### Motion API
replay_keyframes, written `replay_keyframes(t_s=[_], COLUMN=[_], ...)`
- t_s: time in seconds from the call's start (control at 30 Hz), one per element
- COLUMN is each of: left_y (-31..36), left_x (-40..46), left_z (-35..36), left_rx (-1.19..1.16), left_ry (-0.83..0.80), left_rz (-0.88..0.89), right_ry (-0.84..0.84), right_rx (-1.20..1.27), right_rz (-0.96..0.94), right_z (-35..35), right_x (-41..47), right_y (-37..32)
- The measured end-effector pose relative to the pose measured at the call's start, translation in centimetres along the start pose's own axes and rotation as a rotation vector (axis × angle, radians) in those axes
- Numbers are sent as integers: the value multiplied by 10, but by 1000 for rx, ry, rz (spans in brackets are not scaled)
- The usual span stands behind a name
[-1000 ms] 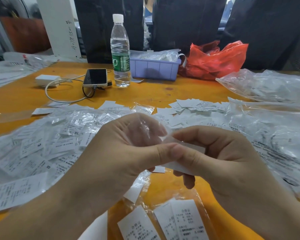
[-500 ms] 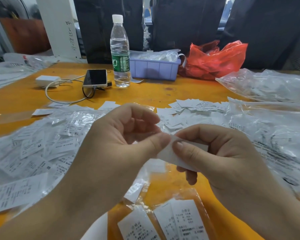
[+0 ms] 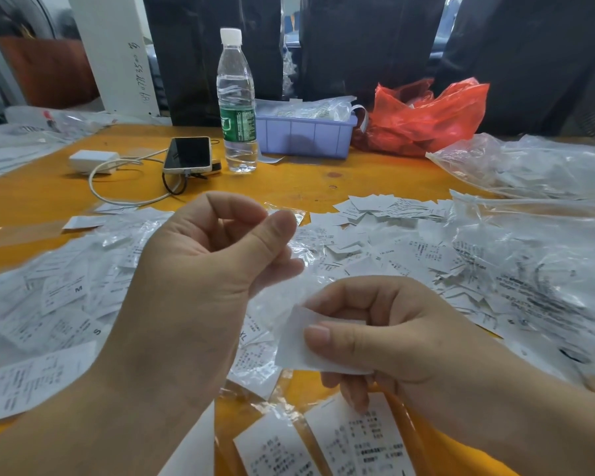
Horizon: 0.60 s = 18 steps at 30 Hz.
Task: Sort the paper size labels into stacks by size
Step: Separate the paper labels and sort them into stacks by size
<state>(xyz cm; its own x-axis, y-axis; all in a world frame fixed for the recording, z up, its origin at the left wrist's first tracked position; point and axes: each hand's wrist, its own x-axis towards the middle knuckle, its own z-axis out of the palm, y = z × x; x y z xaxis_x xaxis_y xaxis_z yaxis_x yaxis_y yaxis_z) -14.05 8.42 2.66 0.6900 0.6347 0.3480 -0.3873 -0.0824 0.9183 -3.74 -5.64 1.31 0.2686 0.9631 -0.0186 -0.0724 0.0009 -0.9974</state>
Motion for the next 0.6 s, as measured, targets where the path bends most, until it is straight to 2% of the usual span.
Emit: replay_keyframes(t_s=[0.13,0.33,0.43,0.6], left_y=[1,0,-1,0], left_x=[-4,-3,-2,-2], left_z=[6,8,8,4], left_rx=[-44,-45,-68,-47], left_ry=[73,76,13,-217], left_rz=[-28,-96,-142,-316], right_ry=[-1,63,100,162], right_rx=[49,32,22,6], right_rz=[-5,-69,-98,-142], right_z=[-1,-3,-4,-6], right_x=[-1,-1,-2,-2], right_y=[-2,-4,-4,-5])
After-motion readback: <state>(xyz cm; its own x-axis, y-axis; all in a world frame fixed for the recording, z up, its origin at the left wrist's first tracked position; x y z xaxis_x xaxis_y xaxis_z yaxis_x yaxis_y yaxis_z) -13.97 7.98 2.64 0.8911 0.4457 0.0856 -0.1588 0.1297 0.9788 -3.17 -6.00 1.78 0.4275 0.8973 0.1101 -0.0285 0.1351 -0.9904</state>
